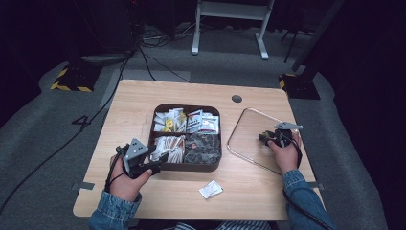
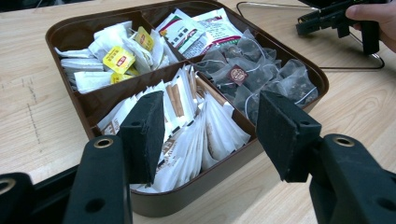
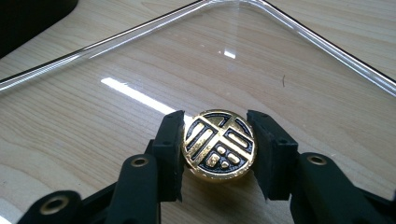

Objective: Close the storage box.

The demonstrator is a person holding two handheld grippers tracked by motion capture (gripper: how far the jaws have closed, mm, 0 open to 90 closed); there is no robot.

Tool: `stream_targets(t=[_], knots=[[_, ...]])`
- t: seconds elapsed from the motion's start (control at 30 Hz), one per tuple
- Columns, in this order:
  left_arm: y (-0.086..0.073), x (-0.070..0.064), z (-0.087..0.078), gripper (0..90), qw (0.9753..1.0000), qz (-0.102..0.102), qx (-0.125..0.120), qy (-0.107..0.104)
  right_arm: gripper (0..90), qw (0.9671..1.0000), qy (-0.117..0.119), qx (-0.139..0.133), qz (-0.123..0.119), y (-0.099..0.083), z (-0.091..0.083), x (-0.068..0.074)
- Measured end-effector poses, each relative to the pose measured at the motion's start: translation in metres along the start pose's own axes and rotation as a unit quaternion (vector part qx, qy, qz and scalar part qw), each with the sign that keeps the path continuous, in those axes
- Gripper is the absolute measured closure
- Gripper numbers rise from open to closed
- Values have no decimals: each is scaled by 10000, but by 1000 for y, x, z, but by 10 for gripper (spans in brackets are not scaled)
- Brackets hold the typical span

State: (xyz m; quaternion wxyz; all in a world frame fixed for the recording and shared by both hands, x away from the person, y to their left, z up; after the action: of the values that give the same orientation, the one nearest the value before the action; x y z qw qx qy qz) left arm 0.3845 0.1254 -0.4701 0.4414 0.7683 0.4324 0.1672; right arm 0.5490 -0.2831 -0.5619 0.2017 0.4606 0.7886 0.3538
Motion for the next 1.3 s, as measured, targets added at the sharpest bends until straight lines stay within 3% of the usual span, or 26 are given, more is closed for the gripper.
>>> stream_targets(t=[0.33, 0.77, 1.0, 1.17, 1.3], knots=[[2, 25, -10, 430, 9994, -218, -117, 260, 587, 10000, -7, -36, 49, 1, -7, -3], [-9, 43, -16, 421, 9976, -341, -47, 608, 587, 9995, 256, -151, -124, 16, -32, 5], [-23, 61, -22, 396, 9935, -447, 52, 1042, 587, 9981, 458, -230, -329, 32, -47, 23], [-31, 75, -26, 364, 9907, -553, 130, 1238, 587, 9958, 663, -309, -547, 46, -52, 41], [-40, 88, -25, 329, 9882, -611, 241, 1385, 587, 9941, 866, -323, -561, 54, -52, 56]])
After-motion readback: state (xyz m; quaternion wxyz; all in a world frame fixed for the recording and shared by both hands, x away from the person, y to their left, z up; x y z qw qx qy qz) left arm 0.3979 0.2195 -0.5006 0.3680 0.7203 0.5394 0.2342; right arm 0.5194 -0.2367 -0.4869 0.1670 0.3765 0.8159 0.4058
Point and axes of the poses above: each handheld gripper's, and its own axes: z roughly forward along the jaws, y roughly out of its top, x roughly to its left, the point moved 10 cm from there along z, roughly forward along the jaws, and after that the axes turned 3 degrees about x, right-handed, at the moved point
